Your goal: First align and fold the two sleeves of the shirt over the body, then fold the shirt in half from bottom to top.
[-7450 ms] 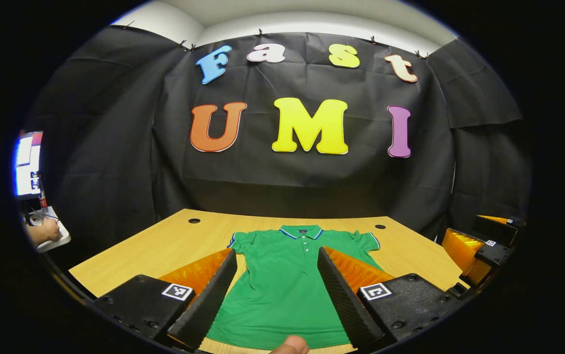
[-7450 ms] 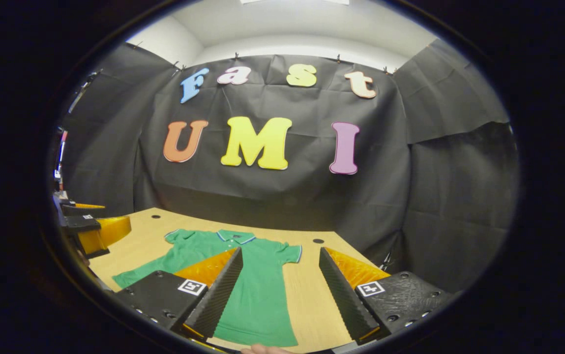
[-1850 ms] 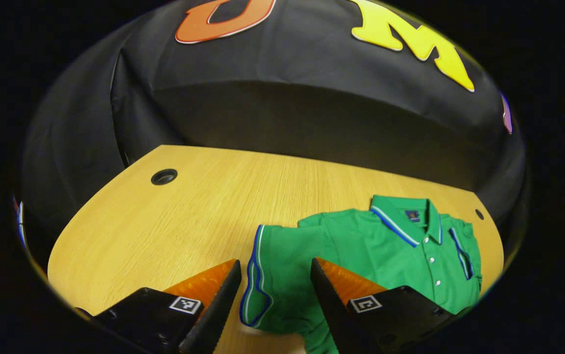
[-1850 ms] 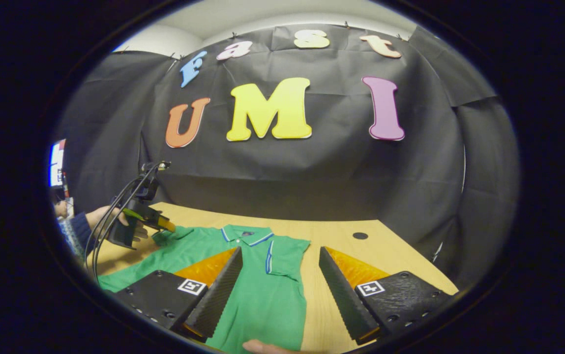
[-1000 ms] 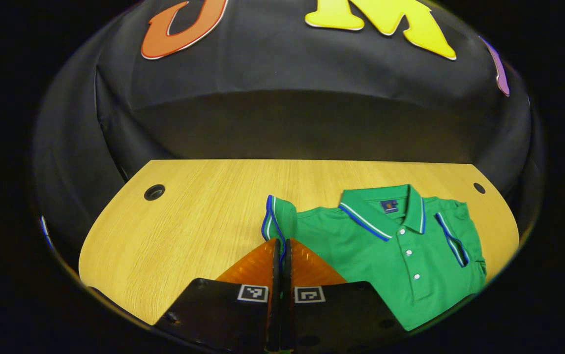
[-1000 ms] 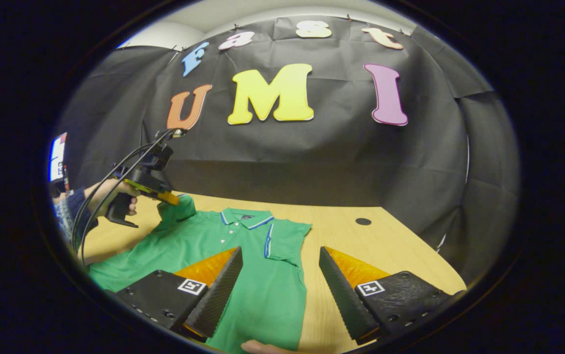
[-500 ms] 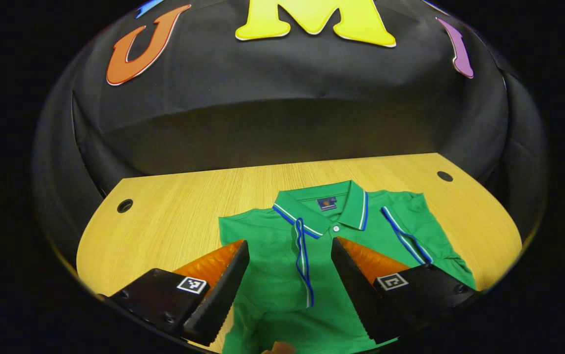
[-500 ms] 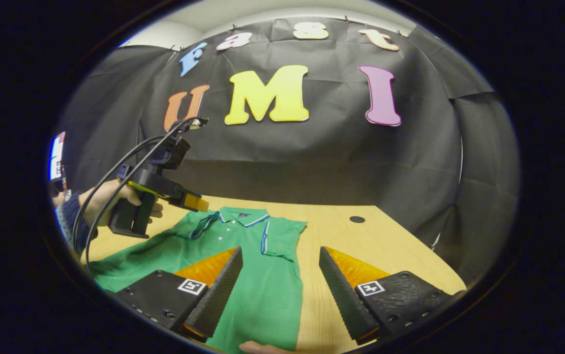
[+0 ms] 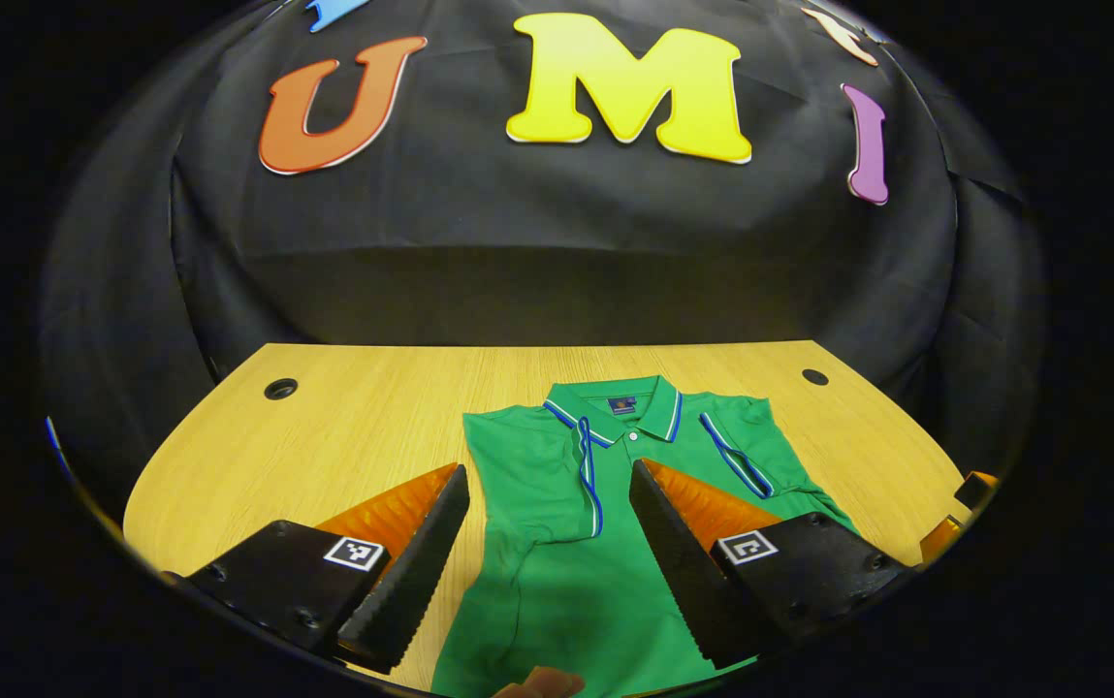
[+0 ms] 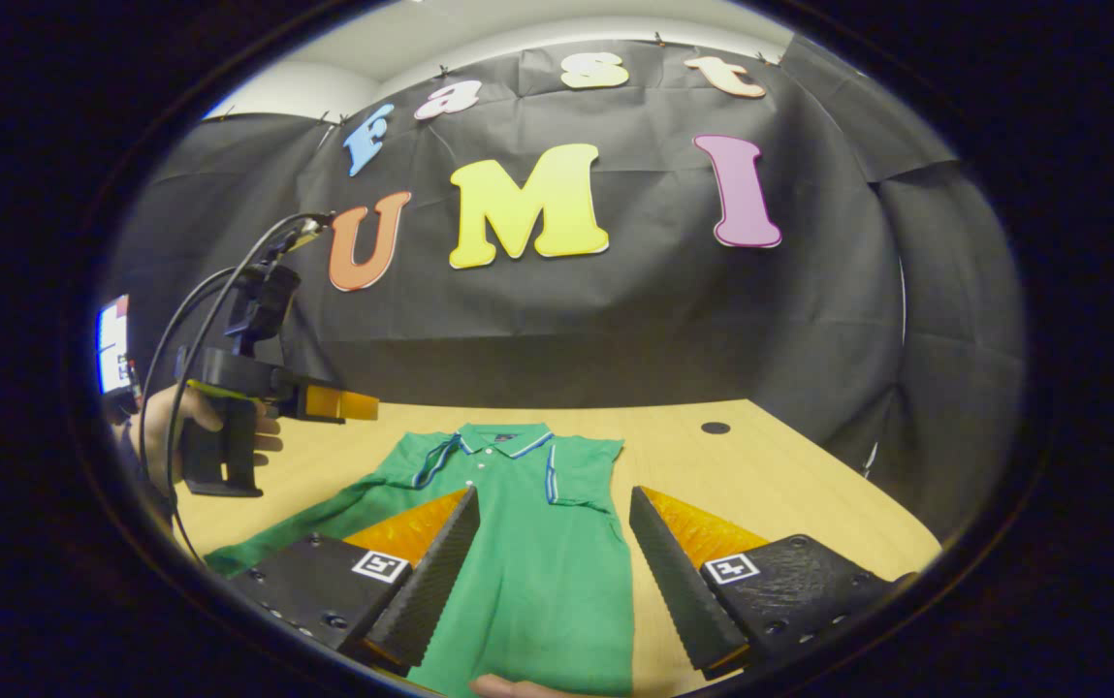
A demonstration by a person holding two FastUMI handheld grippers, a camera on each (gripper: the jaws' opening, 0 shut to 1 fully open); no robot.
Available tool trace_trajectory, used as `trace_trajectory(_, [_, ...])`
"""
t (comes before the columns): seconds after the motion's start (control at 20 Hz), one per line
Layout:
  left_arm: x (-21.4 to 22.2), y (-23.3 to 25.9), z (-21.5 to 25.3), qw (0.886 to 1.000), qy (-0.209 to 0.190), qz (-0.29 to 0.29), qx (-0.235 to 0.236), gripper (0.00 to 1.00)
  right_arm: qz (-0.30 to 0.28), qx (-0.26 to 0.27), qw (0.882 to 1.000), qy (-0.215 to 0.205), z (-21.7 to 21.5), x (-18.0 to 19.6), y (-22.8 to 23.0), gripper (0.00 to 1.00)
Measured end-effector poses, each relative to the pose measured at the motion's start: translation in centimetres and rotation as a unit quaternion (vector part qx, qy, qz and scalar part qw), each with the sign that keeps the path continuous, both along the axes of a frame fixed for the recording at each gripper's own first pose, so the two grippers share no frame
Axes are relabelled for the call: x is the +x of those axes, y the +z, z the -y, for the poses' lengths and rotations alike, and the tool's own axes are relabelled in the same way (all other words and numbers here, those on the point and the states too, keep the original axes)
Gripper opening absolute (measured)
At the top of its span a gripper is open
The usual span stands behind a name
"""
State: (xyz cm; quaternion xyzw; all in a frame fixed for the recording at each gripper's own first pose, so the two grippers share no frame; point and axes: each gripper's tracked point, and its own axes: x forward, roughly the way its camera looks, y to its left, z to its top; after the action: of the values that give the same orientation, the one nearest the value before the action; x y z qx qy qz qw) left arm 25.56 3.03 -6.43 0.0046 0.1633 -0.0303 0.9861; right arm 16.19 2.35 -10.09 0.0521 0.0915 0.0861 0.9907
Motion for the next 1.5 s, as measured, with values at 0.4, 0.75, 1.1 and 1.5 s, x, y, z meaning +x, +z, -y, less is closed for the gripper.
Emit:
trace_trajectory(0.4, [-11.5, 0.4, -1.5, 0.999, 0.007, 0.045, 0.014, 1.0, 0.023, -0.008, 1.0, -0.007, -0.9, -6.6, 2.0, 0.94])
trace_trajectory(0.75, [-19.9, -1.4, -3.6, 0.997, 0.021, 0.071, 0.002, 1.0, 0.018, -0.044, 0.998, -0.049, 1.5, -12.4, -0.5, 0.94])
trace_trajectory(1.1, [-24.0, -6.9, -5.7, 0.998, 0.032, 0.061, 0.003, 1.0, -0.07, -0.087, 0.992, -0.067, 3.6, -14.9, -10.1, 0.95])
trace_trajectory(1.5, [-23.4, -13.9, -5.2, 0.999, 0.042, -0.022, -0.02, 1.0, -0.107, -0.077, 0.99, -0.054, 3.2, -15.2, -13.1, 0.95])
